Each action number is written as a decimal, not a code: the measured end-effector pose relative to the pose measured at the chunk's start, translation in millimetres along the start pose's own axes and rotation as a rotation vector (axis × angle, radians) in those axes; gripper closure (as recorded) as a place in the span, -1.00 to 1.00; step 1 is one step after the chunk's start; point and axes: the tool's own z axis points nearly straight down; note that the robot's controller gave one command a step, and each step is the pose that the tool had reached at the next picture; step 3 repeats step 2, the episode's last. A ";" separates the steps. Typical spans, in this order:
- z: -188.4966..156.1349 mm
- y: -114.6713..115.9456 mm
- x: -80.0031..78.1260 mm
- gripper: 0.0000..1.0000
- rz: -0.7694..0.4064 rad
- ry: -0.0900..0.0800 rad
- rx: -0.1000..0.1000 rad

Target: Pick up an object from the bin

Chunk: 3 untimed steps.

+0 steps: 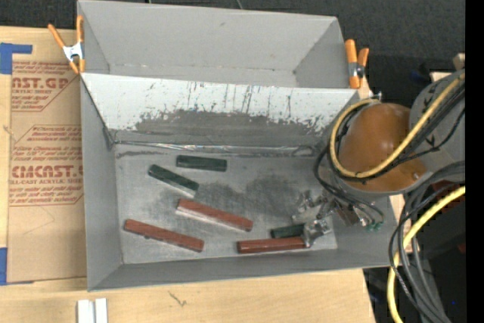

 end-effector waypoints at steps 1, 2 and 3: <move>-0.1 -0.2 -0.2 1.00 0.000 -0.001 0.001; -203.5 -4.7 -3.0 1.00 0.058 -0.006 -0.003; -203.5 -4.7 -3.0 1.00 0.058 -0.006 -0.003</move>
Offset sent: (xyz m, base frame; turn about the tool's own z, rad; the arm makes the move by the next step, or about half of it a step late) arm 0.0026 -0.0027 0.2002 0.0567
